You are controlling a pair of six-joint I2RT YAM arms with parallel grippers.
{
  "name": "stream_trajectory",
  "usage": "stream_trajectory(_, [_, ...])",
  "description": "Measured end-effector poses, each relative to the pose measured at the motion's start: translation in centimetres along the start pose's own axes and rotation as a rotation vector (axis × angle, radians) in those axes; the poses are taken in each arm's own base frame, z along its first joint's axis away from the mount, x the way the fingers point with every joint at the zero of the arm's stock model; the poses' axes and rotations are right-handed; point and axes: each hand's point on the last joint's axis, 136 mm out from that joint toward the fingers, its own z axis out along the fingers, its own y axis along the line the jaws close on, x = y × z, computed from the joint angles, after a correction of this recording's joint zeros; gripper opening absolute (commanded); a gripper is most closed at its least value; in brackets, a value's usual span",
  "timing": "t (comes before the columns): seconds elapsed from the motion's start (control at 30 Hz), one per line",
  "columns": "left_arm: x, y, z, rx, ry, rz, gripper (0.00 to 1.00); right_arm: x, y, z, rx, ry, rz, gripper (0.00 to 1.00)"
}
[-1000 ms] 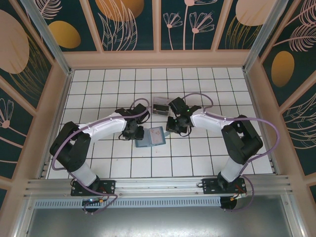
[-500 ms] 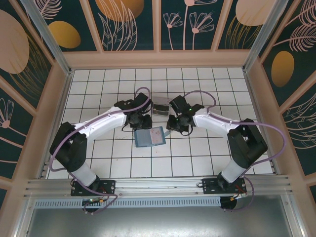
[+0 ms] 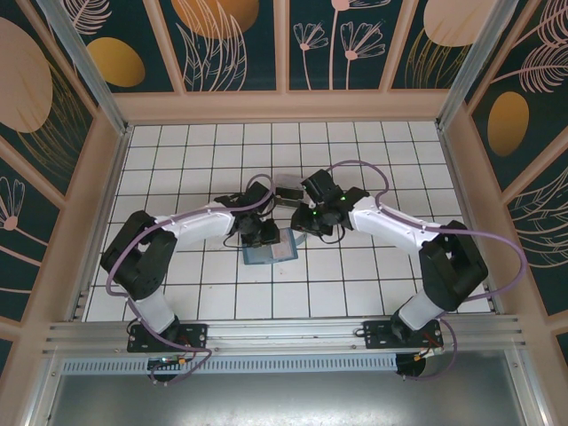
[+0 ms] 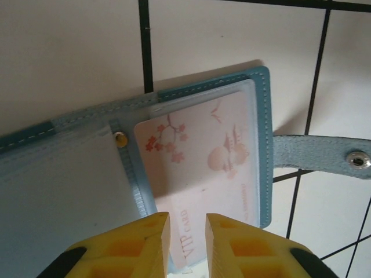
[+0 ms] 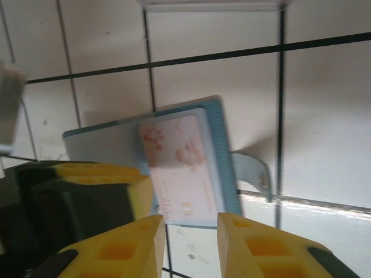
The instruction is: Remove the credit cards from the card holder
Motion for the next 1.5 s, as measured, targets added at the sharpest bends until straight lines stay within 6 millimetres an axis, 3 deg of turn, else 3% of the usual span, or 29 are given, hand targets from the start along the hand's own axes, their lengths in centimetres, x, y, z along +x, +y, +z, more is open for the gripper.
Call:
stream_trajectory(0.17, [0.4, 0.6, 0.5, -0.004, 0.002, -0.013, 0.24, 0.2, 0.7, 2.3, -0.022, 0.049, -0.002, 0.29])
stream_trajectory(0.53, [0.3, 1.4, 0.7, -0.035, -0.014, -0.022, 0.24, 1.0, -1.6, 7.0, 0.063, 0.134, 0.004, 0.29])
stream_trajectory(0.97, [0.1, 1.9, 0.9, -0.058, -0.029, -0.027, 0.25, 1.2, -2.6, 7.9, 0.099, 0.14, -0.013, 0.14])
stream_trajectory(1.5, [-0.1, 2.8, 0.9, -0.148, -0.047, -0.002, 0.2, 1.1, -2.7, 8.0, 0.106, 0.137, -0.013, 0.06])
